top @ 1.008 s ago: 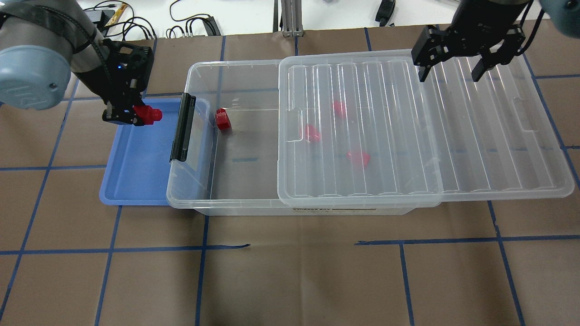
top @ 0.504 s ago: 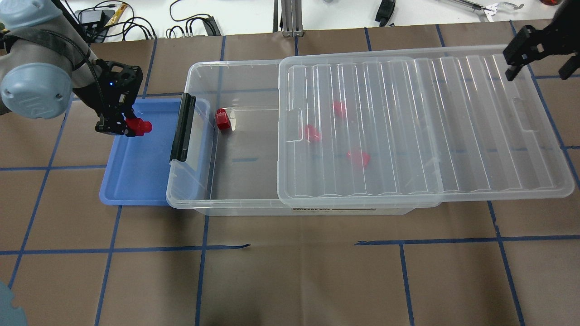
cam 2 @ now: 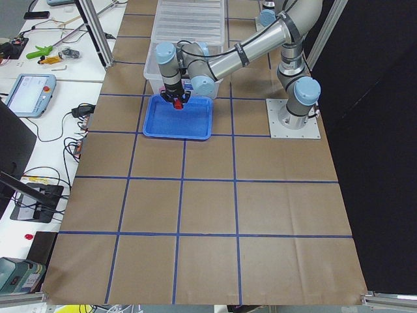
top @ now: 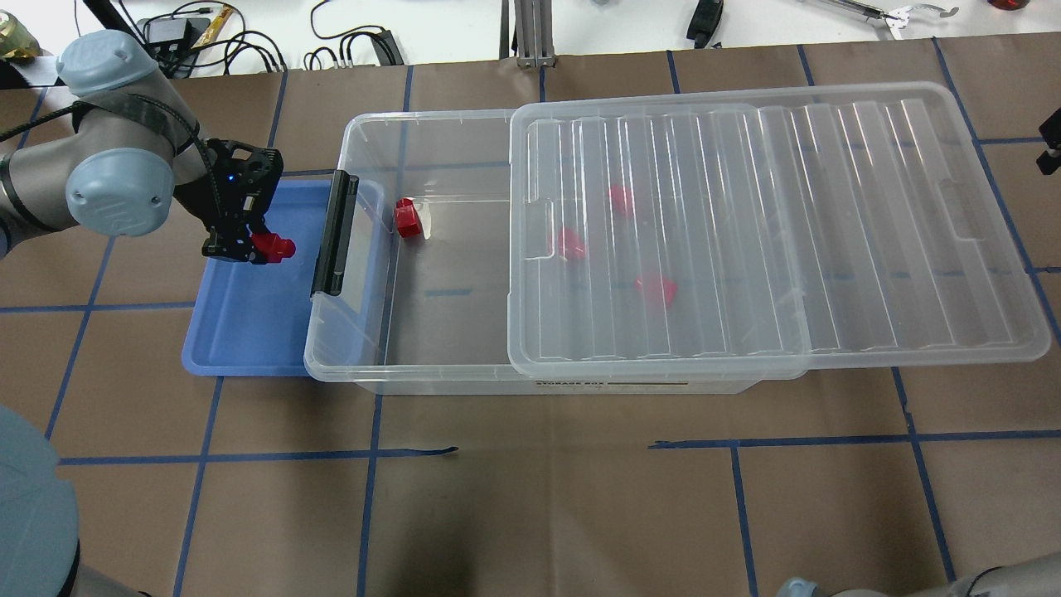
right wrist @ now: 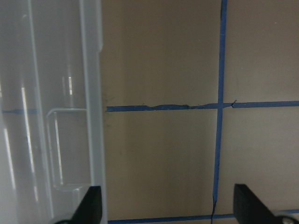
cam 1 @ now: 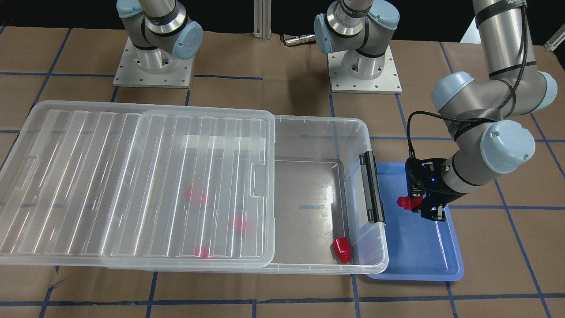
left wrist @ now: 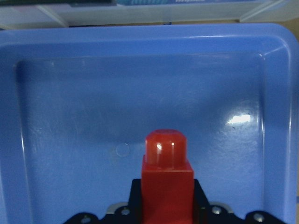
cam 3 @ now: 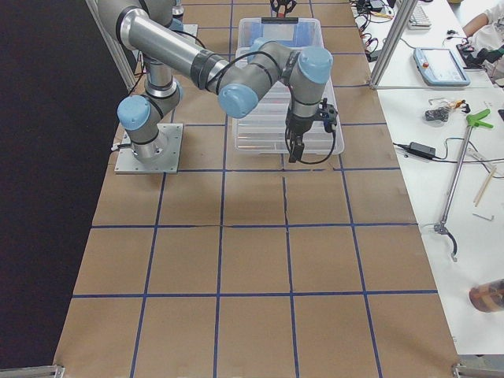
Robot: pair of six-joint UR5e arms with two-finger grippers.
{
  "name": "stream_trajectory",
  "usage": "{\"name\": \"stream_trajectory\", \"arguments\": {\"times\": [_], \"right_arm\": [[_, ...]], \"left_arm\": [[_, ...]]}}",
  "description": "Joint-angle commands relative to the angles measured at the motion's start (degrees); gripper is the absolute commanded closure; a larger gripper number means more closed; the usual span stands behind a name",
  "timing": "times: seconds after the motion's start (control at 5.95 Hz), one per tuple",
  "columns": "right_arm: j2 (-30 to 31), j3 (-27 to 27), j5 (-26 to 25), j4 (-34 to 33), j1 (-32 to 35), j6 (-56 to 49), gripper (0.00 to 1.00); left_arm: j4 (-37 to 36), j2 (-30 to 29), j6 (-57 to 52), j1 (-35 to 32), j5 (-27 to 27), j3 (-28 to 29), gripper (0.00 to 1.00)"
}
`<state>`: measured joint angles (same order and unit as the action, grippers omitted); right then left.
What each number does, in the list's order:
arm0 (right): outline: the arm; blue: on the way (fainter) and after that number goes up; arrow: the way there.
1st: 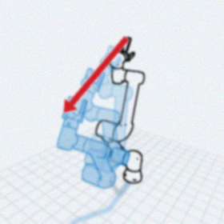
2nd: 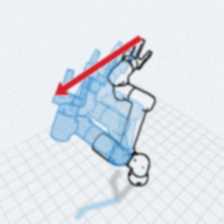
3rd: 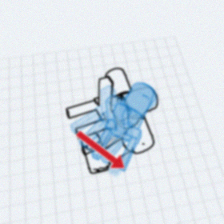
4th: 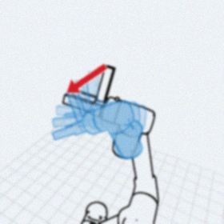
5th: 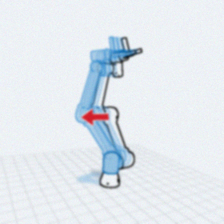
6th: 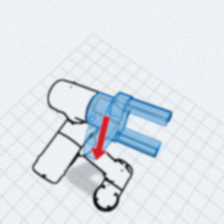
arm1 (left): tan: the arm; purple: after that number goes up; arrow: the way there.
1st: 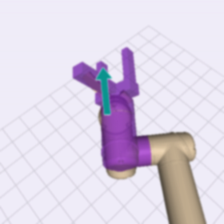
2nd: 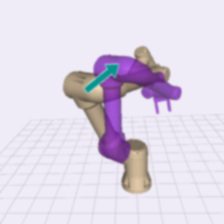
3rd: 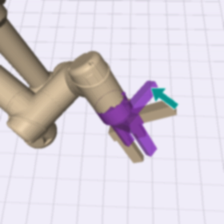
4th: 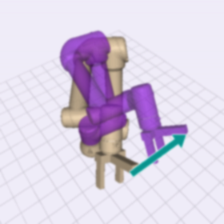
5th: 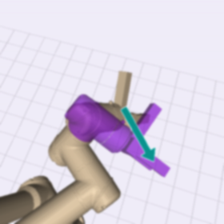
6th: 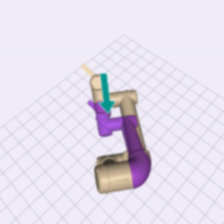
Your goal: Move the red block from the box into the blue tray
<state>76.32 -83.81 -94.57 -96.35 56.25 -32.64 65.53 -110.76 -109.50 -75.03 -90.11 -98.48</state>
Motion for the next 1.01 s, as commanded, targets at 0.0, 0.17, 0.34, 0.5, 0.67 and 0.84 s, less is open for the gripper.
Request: {"name": "stream_trajectory", "arguments": {"times": [0.0, 0.17, 0.34, 0.5, 0.67, 0.84], "right_arm": [[-2.0, -3.3, -1.9, -4.9, -0.9, -0.1, 0.01], [-1.6, -7.5, -1.9, -10.7, -0.9, 0.4, 0.0], [-1.4, -9.5, -2.0, -12.7, -1.2, 0.5, 0.0], [-0.6, -9.5, -2.1, -12.0, -1.2, 1.0, 0.0], [0.3, -10.5, -2.0, -11.2, -1.1, 2.7, 0.0], [1.3, -12.6, -2.0, -11.2, -1.1, 5.2, 0.0]], "left_arm": [[-1.4, -1.8, 0.0, 0.1, 0.0, -0.1, 0.87], [-3.5, -2.3, 0.1, 0.3, 0.0, -2.0, 0.86], [-10.4, -3.0, -0.3, 0.4, -0.1, -5.9, 0.85], [-14.1, -3.5, 0.0, 0.4, -0.1, -8.3, 0.84], [-15.1, -4.1, 0.2, 0.4, -0.1, -8.8, 0.73], [-14.8, -4.2, 0.2, 0.4, -0.1, -8.5, 0.15]]}}
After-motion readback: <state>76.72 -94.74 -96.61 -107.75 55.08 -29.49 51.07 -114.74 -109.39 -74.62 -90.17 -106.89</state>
